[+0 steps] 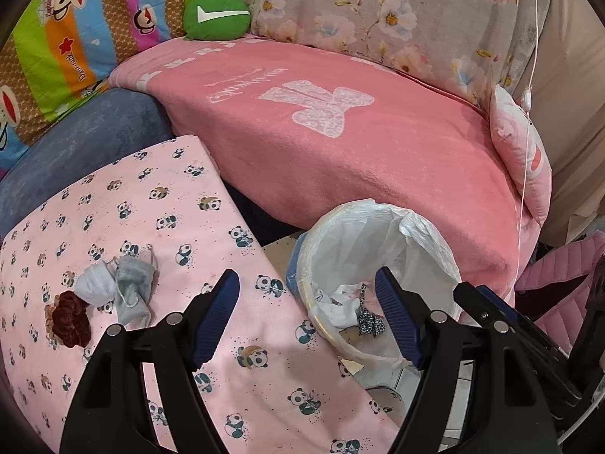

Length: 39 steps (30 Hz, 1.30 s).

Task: Organize soft objects
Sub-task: 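Move both open tools back over the scrunchies and pale blue socks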

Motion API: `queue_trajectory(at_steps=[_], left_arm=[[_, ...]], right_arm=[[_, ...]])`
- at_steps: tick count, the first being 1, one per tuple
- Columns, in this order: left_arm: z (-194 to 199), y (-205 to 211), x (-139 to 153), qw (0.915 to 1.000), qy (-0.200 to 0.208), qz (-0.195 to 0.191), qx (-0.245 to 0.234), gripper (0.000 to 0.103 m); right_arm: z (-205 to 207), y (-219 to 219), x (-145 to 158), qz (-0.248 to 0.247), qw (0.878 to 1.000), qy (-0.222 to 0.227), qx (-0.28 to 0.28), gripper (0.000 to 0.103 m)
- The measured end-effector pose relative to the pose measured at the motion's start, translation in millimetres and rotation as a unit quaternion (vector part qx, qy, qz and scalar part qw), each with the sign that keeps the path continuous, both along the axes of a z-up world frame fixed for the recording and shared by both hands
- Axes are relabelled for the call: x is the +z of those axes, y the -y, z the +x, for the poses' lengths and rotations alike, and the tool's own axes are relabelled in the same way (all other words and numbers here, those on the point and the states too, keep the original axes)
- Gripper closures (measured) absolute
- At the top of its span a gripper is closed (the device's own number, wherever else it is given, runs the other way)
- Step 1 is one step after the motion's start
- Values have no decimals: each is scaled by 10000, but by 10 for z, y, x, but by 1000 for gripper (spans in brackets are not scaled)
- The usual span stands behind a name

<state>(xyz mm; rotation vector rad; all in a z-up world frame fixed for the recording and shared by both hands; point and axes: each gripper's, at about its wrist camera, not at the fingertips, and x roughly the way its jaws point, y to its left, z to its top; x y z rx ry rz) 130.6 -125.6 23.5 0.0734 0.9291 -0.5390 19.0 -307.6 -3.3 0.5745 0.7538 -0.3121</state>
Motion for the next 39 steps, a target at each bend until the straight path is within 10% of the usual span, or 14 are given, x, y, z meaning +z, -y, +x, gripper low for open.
queue_trajectory(at_steps=[24,39], left_arm=[[242,-1930,-420,9811,-249,368,1884,29],[322,-2559,-728,9771,-381,417,2050,29]], right_arm=[[530,-1550,40,-325,9896,-191,1388,51],[819,-2428,-247,-438,9808,-464,1841,51]])
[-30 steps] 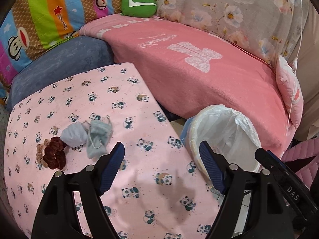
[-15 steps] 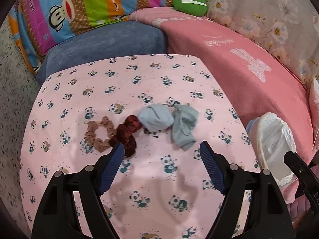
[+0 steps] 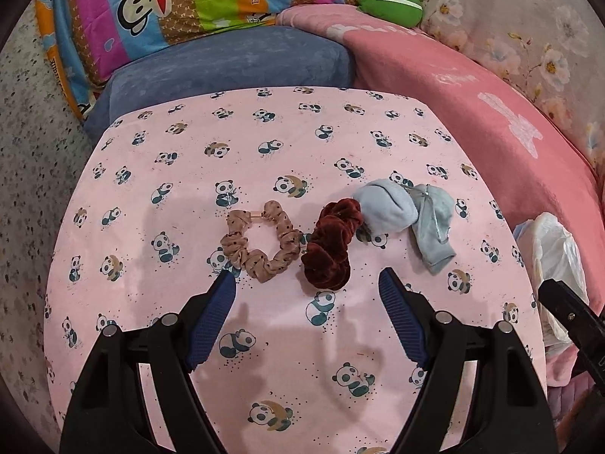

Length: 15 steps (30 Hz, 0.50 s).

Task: Organize soft objects
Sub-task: 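Move both open tools back over the scrunchies and pale blue socks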

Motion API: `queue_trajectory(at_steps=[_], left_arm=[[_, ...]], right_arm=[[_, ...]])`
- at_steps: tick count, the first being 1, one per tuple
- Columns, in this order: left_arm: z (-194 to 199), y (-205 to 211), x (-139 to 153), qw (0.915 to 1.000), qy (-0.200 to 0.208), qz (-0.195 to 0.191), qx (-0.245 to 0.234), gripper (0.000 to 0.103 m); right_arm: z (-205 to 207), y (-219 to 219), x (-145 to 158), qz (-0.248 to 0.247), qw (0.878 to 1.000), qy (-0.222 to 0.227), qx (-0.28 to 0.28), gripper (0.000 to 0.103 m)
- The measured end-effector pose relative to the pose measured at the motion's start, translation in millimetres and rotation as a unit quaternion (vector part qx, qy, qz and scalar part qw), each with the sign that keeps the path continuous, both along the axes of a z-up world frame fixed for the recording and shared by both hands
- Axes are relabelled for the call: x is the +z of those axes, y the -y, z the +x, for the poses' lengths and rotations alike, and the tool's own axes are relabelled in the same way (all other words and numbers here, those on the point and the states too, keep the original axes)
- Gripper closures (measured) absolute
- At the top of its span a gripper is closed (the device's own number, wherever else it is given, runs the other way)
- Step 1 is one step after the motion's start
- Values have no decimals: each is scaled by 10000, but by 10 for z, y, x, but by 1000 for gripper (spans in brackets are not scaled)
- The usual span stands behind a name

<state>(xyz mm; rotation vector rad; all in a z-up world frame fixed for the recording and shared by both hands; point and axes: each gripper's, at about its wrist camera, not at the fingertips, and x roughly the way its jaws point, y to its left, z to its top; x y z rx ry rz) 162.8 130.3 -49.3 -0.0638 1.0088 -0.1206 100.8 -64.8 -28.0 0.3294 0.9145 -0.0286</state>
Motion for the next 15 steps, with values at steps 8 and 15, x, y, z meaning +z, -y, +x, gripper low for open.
queue_trajectory(at_steps=[8,15], left_arm=[[142,68,-135,10000,-23,26,-54,29],[282,151,-245,9998,16,87,-178,31]], right_arm=[[262,-124,-189,36,9996,-57,261,51],[574,-226,-454,170,9989,-188,386,51]])
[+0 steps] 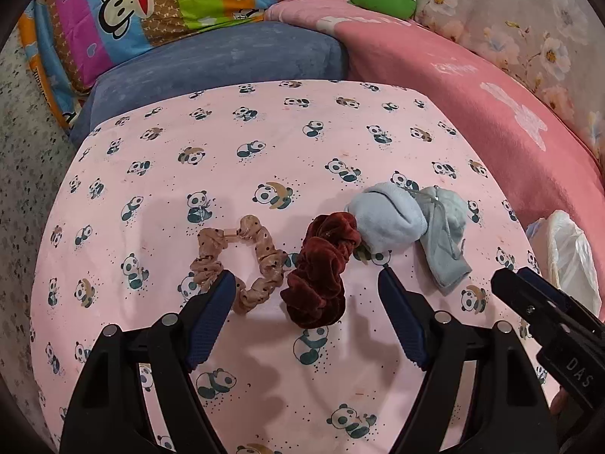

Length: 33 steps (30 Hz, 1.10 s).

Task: Organize soft objects
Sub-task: 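Move both open tools back over the scrunchies and pale blue socks, then grasp the dark red scrunchie with the left tool while the right grasps the pale blue sock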

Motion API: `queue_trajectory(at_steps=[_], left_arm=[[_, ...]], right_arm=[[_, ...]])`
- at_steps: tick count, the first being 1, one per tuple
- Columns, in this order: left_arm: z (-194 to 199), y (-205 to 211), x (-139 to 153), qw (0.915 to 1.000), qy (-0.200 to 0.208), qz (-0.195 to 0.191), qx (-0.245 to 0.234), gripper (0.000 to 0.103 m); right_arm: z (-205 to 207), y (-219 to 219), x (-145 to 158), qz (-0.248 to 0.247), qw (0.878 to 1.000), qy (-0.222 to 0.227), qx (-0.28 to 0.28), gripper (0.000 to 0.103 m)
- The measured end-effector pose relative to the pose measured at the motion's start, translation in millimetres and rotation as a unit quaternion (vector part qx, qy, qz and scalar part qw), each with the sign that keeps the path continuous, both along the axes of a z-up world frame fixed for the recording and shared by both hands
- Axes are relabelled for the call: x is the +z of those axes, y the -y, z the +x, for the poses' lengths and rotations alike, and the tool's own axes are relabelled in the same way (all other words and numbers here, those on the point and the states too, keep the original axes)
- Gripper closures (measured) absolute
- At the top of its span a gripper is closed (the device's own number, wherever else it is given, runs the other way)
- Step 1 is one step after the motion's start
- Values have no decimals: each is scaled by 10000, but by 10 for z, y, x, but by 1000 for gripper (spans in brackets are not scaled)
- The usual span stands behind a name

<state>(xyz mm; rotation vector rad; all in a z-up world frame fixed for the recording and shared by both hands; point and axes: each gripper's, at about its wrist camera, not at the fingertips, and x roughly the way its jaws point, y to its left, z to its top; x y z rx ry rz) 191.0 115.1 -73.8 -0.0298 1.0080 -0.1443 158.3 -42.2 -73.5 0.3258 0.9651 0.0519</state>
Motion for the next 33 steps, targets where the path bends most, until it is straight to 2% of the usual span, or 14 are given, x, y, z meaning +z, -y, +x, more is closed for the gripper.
queue_trajectory(at_steps=[6,8,10,11,15,16,23,33], left_arm=[[107,-15,-128,9998,-204,-61,-39,52],[114,-40,-151,9996,-250,-142,-41,66],[113,-54,-169,9994,-292,-173,-33,74],[109,-60,-170,9994,-294,-170,-30,79],[71,-82,-125,9994,-263,-208,11,82],[60,-85,-105,9995,-247,-210,25,83],[-101,-67,158,9993,-72,-349,58,83],[-503,97,644,9974,338,-601,-223,83]], right_arm=[[247,-81,-189,83,9998,-173,63,51],[310,-104,-267,128,9996,-235,72,51],[341,-105,-330,155,9994,-292,98,53],[364,-104,-368,172,9992,-341,124,57],[375,-93,-398,248,9988,-400,150,88],[366,-89,-392,261,9988,-377,144,92],[113,6,-132,414,9991,24,87,94],[-452,143,532,425,9964,706,-180,94]])
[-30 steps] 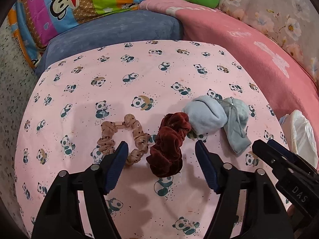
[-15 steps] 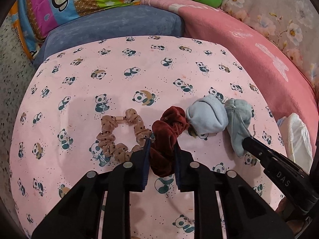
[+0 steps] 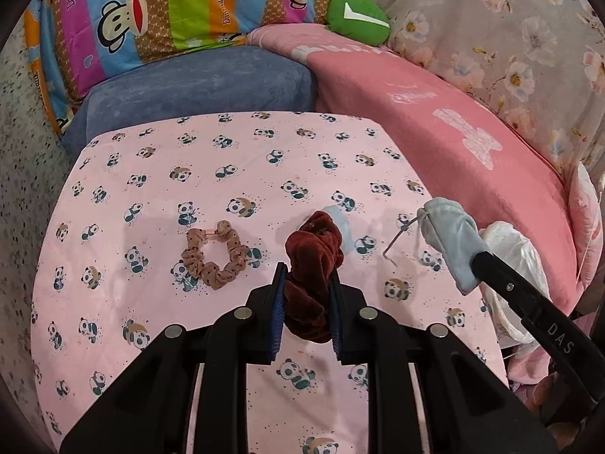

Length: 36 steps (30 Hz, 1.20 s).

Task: Organize soft objects
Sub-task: 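Carry the red scrunchie and pale blue sock over the white bin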

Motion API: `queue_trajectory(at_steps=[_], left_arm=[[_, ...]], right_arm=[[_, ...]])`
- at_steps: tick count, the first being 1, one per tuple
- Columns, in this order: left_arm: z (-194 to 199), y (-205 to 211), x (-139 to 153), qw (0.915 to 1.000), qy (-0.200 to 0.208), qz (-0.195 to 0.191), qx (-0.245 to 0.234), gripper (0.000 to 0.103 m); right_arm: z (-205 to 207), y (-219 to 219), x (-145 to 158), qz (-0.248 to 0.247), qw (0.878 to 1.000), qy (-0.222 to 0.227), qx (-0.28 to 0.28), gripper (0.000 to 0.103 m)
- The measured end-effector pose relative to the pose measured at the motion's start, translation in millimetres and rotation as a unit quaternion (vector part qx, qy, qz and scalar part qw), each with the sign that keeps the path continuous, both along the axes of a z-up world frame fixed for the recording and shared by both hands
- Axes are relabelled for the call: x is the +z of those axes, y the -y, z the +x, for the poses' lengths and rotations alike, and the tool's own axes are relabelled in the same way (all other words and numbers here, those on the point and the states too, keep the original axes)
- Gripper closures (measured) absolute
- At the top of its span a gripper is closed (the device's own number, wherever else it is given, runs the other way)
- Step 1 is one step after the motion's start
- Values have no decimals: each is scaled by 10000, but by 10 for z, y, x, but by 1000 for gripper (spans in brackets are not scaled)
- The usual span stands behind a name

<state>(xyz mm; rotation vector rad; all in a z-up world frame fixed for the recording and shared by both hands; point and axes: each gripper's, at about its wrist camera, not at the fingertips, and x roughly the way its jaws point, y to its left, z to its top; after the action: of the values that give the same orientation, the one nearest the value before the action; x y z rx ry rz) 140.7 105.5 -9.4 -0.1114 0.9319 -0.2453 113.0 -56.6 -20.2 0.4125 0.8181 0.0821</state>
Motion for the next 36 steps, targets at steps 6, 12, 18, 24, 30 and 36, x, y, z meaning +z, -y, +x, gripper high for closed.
queue_trajectory(at_steps=[6,12,18,24,30,36], left_arm=[[-263,76,236,9993,262,-139,-209,83],[-460,145,402,9979,443,-254,-405,83],[-602,264,478,9964,494,-320,-604,83],[-685,428,518,9951,563,-266,-771,83],[-687,739,511,9933,543,-110,-1016,83],[-690,1138,499,9896,500,-54,-1345,83]], right_arm=[[-404,79,383,-50,9991,369,-199,94],[-669,132,634,-149,9979,533,-350,94],[-952,231,810,-198,9962,638,-554,94],[-1131,429,824,-175,9945,688,-771,94],[-1240,688,808,-96,9922,714,-1017,94],[-1402,1076,735,-172,9870,679,-1450,94]])
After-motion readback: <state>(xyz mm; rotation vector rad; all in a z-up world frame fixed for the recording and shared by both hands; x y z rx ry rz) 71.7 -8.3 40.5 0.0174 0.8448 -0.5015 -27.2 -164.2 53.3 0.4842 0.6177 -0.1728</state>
